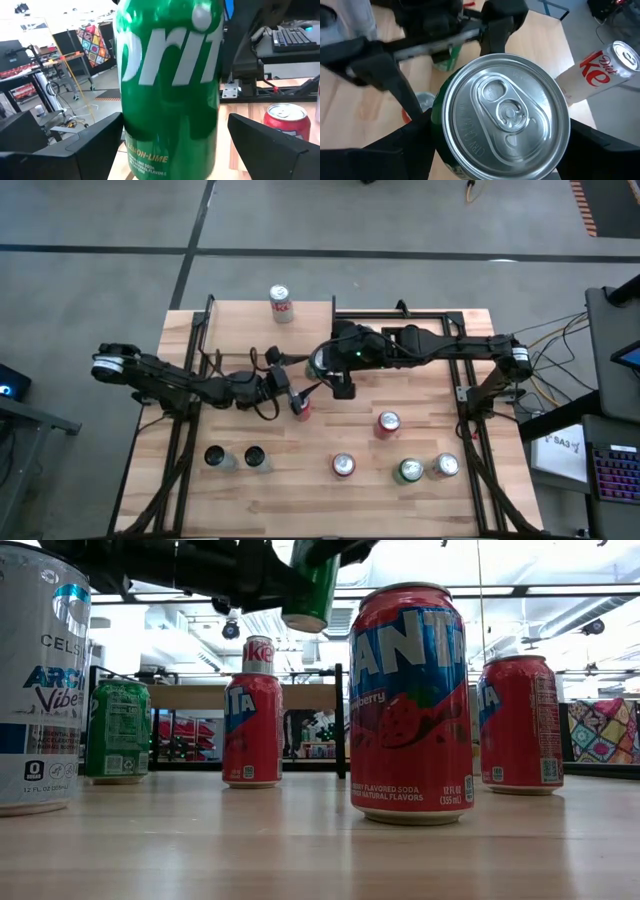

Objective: Place canned beverage on shelf
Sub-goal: Put the middle green soda can on the shelf

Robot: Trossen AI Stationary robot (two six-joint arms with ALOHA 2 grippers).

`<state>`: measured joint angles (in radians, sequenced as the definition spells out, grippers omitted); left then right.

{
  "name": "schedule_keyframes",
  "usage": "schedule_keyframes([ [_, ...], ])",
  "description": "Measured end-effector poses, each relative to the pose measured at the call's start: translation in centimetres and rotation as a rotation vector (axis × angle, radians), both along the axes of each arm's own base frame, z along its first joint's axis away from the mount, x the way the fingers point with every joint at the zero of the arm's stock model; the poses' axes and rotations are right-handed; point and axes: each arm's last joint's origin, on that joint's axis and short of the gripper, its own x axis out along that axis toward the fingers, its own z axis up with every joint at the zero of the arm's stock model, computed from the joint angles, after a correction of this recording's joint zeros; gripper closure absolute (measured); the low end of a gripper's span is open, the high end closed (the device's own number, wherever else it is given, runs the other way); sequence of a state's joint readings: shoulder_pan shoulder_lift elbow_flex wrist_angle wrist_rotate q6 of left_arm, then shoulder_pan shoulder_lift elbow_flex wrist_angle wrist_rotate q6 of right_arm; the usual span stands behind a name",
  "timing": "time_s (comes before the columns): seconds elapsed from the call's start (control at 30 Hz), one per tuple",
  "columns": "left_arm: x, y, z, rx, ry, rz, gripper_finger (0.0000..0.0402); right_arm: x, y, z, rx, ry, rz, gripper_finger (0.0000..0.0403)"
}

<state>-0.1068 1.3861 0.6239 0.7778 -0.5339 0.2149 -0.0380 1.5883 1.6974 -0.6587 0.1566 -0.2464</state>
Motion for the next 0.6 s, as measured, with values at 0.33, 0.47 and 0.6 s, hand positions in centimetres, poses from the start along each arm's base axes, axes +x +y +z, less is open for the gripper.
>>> schedule_keyframes([
  [0.33, 0.4, 0.2, 0.4, -0.018, -0.048, -0.007, 0.0057, 0.3, 0.0, -0.2, 0.019, -0.031, -0.004, 0.0104],
  [0.47, 1.0, 0.2, 0.3, -0.011, -0.042, -0.016, 0.0058, 0.2, 0.0, -0.2, 0.016, -0.029, -0.001, 0.0104],
  [0.6, 1.5, 0.2, 0.2, 0.005, -0.028, 0.009, 0.0086, 0.2, 0.0, -0.2, 0.005, -0.025, 0.008, 0.0104],
])
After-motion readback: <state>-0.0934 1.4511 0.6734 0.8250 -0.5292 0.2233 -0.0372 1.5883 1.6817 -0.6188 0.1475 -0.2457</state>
